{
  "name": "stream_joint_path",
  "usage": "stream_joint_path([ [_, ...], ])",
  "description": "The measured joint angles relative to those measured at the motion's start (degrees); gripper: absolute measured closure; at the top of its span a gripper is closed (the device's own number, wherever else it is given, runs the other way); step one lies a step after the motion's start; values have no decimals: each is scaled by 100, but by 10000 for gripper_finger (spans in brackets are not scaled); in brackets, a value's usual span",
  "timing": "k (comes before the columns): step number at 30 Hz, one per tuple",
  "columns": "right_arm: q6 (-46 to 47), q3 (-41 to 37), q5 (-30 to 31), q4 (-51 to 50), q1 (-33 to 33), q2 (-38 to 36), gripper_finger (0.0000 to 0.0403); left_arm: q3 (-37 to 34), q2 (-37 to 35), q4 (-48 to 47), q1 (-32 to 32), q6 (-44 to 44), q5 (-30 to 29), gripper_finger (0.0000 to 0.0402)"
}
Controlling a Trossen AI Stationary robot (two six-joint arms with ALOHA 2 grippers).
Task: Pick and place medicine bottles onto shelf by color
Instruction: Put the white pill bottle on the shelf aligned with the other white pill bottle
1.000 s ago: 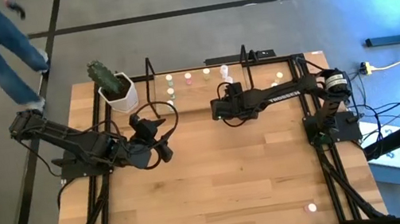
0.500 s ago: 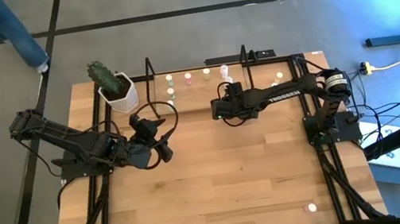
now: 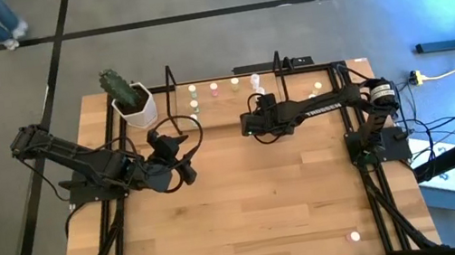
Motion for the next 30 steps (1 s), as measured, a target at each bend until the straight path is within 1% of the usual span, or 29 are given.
stream_joint_path([
  [9, 4, 0, -27, 95, -79, 0, 243, 0, 0, 0, -2, 2, 1, 204],
  [21, 2, 0, -221, 65, -224, 0, 201, 0, 0, 2, -2, 2, 1, 204],
  [30, 0, 2, -280, 69, -227, 0, 194, 0, 0, 2, -2, 2, 1, 204],
])
